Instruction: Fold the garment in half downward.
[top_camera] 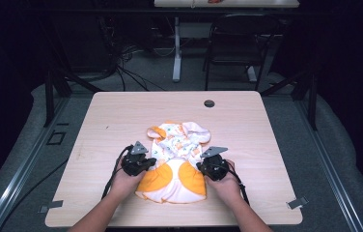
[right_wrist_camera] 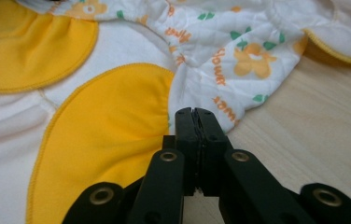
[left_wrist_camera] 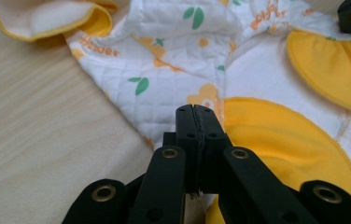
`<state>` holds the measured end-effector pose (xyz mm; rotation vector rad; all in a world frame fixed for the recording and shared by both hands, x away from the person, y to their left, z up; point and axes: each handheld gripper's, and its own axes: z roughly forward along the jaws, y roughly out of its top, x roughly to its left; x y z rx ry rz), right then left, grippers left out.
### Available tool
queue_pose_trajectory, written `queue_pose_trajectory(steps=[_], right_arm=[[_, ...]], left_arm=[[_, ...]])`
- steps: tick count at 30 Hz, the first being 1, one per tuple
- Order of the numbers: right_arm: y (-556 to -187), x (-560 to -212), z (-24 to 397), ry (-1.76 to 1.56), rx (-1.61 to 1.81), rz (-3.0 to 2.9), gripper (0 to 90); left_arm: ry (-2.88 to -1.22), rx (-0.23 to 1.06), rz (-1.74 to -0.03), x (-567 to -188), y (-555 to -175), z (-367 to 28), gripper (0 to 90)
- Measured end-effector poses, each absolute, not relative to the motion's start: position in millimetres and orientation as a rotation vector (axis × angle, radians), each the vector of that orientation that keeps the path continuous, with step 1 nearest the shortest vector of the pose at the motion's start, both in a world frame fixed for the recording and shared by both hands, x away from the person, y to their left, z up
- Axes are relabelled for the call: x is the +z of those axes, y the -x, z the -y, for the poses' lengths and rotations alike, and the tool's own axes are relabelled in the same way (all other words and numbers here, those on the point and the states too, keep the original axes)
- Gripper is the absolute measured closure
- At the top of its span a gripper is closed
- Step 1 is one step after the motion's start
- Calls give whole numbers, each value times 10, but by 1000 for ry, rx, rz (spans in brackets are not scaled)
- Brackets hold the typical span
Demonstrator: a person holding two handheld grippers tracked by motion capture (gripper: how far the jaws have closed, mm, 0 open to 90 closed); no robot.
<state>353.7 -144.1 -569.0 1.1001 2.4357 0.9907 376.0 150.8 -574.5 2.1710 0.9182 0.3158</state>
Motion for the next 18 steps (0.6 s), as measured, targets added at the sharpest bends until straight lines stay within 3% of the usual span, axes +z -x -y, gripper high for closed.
queue_pose_trajectory(steps=[18], right_arm=[[-3447,-5754,1415,-1044,987,-2486,895]], left_arm=[[-2208,279,-887,-5781,-3589,-1584,896]])
